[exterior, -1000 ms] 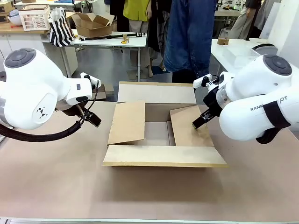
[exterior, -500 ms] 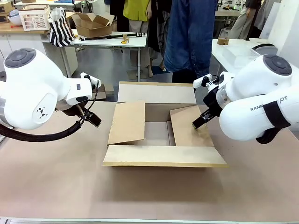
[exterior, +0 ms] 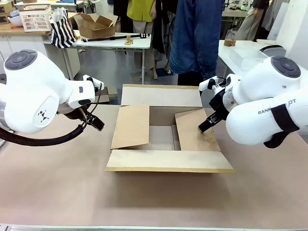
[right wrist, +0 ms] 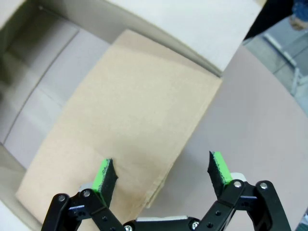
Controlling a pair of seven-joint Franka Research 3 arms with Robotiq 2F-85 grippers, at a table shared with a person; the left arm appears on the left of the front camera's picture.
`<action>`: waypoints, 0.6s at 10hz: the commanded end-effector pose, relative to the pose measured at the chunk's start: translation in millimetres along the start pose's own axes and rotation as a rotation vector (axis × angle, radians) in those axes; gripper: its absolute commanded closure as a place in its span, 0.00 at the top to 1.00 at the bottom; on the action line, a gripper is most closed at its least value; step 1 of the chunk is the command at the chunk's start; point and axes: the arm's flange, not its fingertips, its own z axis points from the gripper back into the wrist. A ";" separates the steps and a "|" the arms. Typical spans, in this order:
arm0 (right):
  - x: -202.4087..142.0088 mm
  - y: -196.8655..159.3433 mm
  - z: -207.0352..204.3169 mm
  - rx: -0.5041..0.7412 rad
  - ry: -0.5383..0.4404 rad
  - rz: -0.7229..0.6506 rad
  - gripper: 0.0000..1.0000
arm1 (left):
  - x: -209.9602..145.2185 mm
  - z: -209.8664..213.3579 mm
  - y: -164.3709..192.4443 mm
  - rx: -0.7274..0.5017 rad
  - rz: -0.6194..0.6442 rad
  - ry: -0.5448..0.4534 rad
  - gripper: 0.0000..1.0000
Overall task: Pack the gift set into the box.
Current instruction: Place both hands on the side flaps of the Package Box and spread them outward.
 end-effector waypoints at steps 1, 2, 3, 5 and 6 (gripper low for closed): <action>15.5 7.5 63.7 0.034 -0.042 -0.076 1.00 | 19.2 61.6 -9.9 0.008 0.053 0.037 1.00; 13.6 20.7 102.9 -0.064 -0.058 -0.037 1.00 | 21.2 101.4 -25.8 -0.059 0.086 0.038 1.00; 3.8 39.9 138.1 -0.113 -0.103 0.053 1.00 | 16.0 135.2 -44.9 -0.073 -0.003 -0.011 1.00; -26.7 65.6 167.1 -0.133 -0.032 0.118 1.00 | -5.8 158.9 -70.3 -0.078 -0.097 -0.010 1.00; -37.0 80.1 171.8 -0.205 -0.004 0.127 1.00 | -11.5 155.7 -77.3 -0.021 -0.095 -0.039 1.00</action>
